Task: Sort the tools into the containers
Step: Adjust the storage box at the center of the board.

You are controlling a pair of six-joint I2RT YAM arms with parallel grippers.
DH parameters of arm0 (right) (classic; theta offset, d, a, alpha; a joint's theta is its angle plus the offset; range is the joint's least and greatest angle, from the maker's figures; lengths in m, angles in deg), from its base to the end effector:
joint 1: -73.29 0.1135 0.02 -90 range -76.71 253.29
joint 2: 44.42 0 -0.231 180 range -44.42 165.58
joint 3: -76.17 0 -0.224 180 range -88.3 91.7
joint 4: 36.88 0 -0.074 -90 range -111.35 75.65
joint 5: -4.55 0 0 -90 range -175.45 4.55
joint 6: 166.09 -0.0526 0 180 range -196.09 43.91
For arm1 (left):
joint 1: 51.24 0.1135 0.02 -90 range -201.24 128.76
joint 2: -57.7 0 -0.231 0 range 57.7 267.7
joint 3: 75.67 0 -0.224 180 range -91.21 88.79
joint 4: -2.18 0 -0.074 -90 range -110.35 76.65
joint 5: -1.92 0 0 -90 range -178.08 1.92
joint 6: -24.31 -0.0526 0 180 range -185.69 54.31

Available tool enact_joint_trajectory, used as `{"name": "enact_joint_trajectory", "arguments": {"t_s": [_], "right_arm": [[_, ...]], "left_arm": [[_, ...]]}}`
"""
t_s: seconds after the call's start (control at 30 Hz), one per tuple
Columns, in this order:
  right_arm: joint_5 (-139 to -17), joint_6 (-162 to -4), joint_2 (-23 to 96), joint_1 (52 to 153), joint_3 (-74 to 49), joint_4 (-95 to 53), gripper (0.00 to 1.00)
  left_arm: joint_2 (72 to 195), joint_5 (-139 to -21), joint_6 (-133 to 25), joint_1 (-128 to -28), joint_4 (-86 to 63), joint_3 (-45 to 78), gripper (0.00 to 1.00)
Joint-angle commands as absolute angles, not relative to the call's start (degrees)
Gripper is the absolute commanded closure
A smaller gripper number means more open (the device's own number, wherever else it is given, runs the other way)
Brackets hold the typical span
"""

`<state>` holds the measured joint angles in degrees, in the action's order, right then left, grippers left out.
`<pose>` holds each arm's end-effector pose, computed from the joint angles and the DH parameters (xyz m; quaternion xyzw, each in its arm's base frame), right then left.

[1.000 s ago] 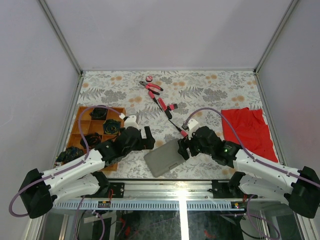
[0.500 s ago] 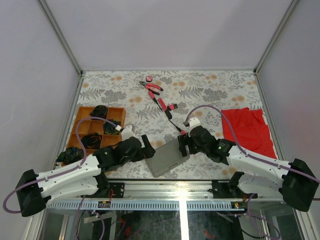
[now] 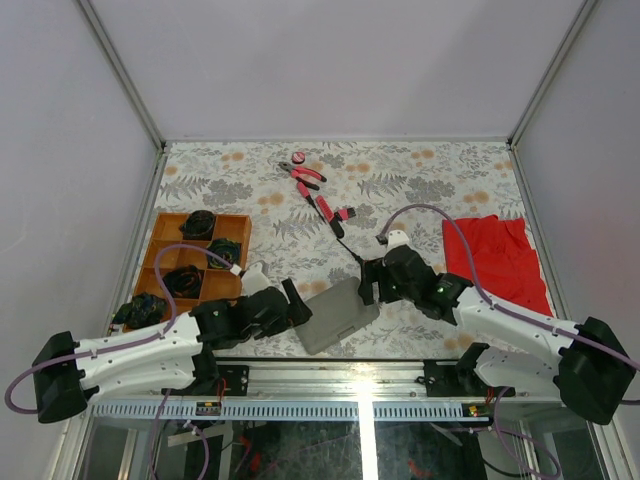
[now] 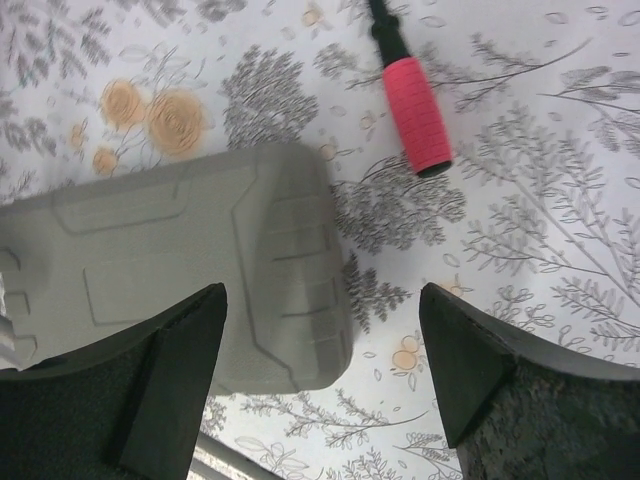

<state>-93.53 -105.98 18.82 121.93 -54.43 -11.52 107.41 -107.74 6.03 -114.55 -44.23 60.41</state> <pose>0.1583 0.1686 0.1865 -0.1170 0.8940 0.2215 0.3715 0.0918 -0.1432 0.1695 -0.1235 0.9256 -0.2331 0.2713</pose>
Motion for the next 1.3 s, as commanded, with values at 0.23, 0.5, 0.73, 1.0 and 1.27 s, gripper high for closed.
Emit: {"name": "enact_joint_trajectory", "arguments": {"t_s": [0.23, 0.5, 0.73, 1.0, 1.27], "right_arm": [[-78.0, -108.6, 20.8, 111.5, -55.4, -19.1, 0.17], [-75.2, -107.8, 23.0, 111.3, -56.9, -21.2, 0.20], [-72.5, -107.3, 26.1, 111.3, -57.4, -22.6, 0.24], [-70.1, -109.3, 27.8, 111.3, -58.1, -24.0, 0.28], [-71.0, -112.6, 29.1, 111.3, -58.5, -25.9, 0.32]], "left_arm": [[107.4, -106.8, 9.9, -116.2, -40.7, 63.6, 0.02], [108.3, -104.7, 9.8, -116.3, -34.2, 66.6, 0.11], [112.2, -104.8, 7.5, -116.2, -26.9, 67.4, 0.19], [114.0, -106.2, 6.5, -115.2, -22.3, 69.4, 0.28], [115.1, -102.6, 1.4, -107.8, -20.0, 69.9, 0.33]]}}
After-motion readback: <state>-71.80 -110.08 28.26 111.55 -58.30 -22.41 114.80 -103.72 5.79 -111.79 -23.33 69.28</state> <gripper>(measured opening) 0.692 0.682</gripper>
